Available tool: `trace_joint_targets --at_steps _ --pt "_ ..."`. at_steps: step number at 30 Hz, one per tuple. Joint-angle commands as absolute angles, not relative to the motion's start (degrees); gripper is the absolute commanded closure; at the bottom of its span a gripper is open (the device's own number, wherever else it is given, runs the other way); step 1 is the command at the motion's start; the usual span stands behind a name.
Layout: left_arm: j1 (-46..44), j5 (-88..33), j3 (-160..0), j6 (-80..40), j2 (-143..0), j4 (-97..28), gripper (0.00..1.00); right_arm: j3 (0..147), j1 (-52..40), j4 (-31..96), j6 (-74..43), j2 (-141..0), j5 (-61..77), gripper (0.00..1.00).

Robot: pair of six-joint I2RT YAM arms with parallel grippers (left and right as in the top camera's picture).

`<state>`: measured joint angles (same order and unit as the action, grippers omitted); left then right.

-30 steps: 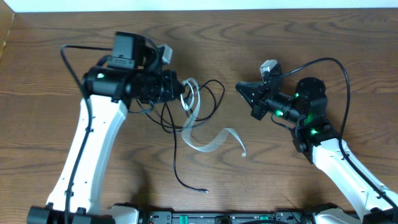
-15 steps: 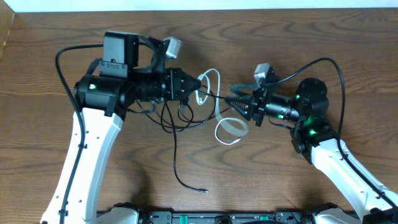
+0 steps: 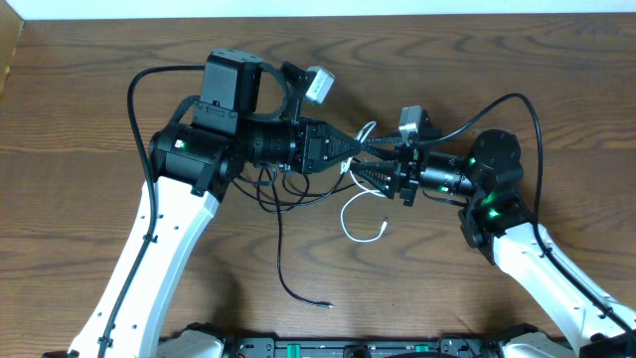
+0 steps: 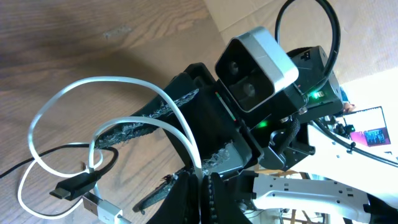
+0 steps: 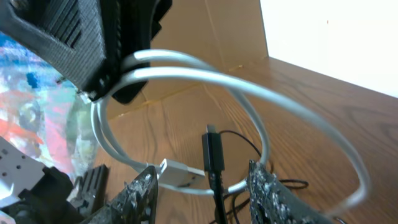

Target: Untangle cables

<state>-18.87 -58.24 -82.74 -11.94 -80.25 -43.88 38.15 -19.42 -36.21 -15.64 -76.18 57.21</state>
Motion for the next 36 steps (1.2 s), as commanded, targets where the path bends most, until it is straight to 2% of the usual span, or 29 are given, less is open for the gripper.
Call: trace_joint_targets --at_steps 1,2,5,10,21,29,32,36 --pt "-18.96 -59.57 -82.63 -12.6 -79.79 -43.0 0.93 38.41 -19.99 -36.71 -17.32 -76.2 57.58 0.57" --pt "-18.96 -59.59 -82.63 -13.87 -79.79 -42.33 0.93 38.41 -19.97 -36.69 -17.3 -76.2 57.41 0.57" --pt "-18.94 -64.62 -82.63 -15.11 -79.79 -38.39 0.93 38.41 -19.92 -36.64 -17.3 -76.2 54.26 0.47" --pt "-18.96 -71.26 -82.63 -18.09 -79.79 -33.04 0.93 38.41 -19.92 -36.71 -17.32 -76.2 47.99 0.46" --pt "-19.0 -71.4 -82.61 -17.23 -81.03 -35.75 0.93 38.41 -19.92 -38.57 -22.48 -76.2 33.78 0.38" --pt "-19.0 -63.33 -82.61 -14.83 -81.34 -39.13 0.93 38.41 -19.92 -46.06 -22.5 -76.2 53.36 0.39" --pt "-19.0 -63.4 -82.61 -14.85 -81.34 -38.94 0.93 38.41 -19.92 -45.8 -22.52 -76.2 55.24 0.42" --pt "-19.0 -67.29 -82.61 -14.87 -81.34 -38.89 0.92 38.41 -19.92 -45.17 -22.5 -76.2 50.54 0.43"
